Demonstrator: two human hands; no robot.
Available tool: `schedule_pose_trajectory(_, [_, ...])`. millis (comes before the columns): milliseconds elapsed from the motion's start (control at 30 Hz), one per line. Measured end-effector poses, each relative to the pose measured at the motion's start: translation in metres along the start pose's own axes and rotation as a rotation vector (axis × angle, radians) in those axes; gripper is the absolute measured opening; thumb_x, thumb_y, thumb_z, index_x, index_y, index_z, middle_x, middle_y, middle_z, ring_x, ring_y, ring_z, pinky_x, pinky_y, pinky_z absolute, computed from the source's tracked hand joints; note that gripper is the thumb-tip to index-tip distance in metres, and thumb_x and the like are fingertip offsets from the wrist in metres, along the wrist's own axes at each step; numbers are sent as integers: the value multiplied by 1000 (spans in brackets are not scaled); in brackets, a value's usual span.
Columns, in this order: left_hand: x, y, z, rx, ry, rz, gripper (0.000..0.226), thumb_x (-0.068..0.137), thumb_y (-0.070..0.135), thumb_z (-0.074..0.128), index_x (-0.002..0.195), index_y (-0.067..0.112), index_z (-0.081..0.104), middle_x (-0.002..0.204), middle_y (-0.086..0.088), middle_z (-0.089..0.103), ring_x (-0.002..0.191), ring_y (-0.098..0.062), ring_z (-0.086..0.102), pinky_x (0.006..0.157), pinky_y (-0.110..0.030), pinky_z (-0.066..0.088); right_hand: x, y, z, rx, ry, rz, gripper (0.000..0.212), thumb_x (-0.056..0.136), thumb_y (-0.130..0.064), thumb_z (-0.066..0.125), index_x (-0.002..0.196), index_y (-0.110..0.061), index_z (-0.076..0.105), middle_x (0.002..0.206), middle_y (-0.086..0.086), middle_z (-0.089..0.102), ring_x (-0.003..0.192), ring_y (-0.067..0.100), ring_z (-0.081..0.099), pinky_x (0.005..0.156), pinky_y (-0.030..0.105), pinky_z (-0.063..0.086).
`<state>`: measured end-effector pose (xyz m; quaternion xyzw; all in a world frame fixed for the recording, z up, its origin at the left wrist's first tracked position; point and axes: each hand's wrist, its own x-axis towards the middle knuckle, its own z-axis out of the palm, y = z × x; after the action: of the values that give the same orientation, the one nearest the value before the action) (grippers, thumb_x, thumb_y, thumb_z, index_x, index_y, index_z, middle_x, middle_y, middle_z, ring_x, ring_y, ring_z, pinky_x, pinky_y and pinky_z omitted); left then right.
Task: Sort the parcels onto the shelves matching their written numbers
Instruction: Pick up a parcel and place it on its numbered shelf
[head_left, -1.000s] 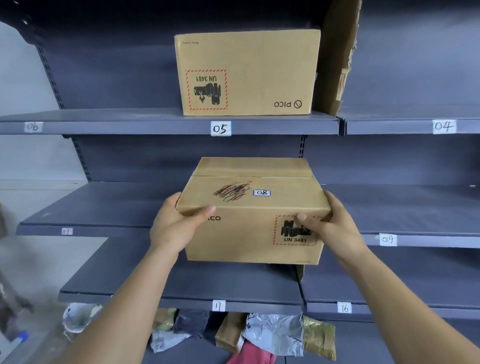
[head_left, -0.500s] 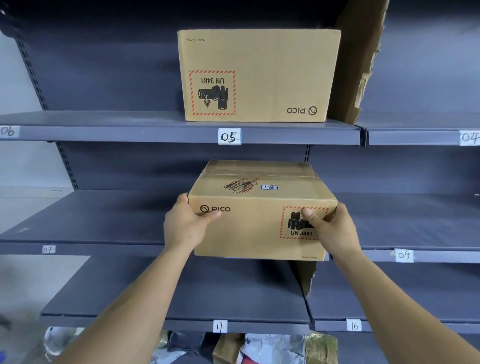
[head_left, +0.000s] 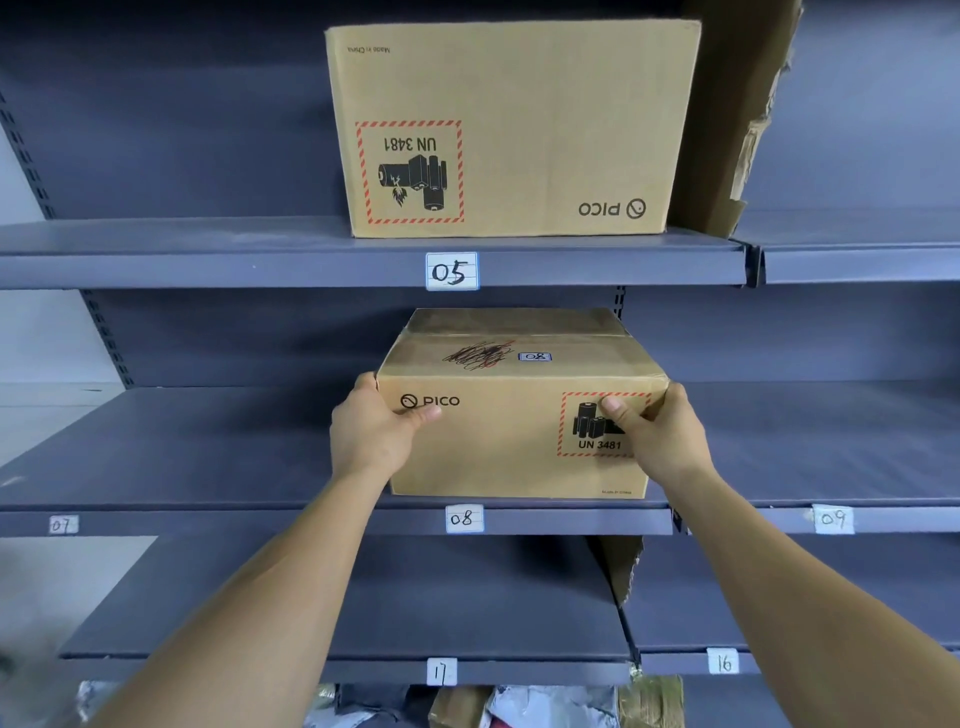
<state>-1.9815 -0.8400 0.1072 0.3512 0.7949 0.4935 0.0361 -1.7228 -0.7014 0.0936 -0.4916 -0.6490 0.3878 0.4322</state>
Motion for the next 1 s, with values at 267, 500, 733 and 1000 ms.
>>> schedule_pose_trajectory(267, [21,1,12,-11,-8,-22,56,71,40,88,105,11,54,103,-5,69,94,-27,65,76,-37,53,19,-2,8,-9,-3,16,43,90,-42,71,111,-16,44,95,-10,57,81,4,54,60,24,42])
schedule_pose_trajectory(500, [30,2,18,-3,-10,-24,62,71,42,87,112,9,54,110,-8,68,99,-30,65,79,-38,54,32,-3,12,-28,-19,64,49,88,-46,73,116,-18,43,102,-5,61,96,20,61,75,37,51])
schedule_pose_trajectory(733, [31,4,19,-15,-37,-60,66,74,41,86,120,10,52,116,-8,66,105,-31,63,81,-37,53,33,-7,15,-70,-17,150,50,90,-51,68,120,-16,47,107,-2,62,99,23,59,79,37,45])
schedule_pose_trajectory(1000, [-1,-18,31,24,-195,-146,54,88,38,71,128,10,47,126,-7,62,115,-31,58,82,-32,44,-17,18,13,-338,-149,209,35,102,-42,49,122,-15,55,105,1,62,93,23,57,79,33,44])
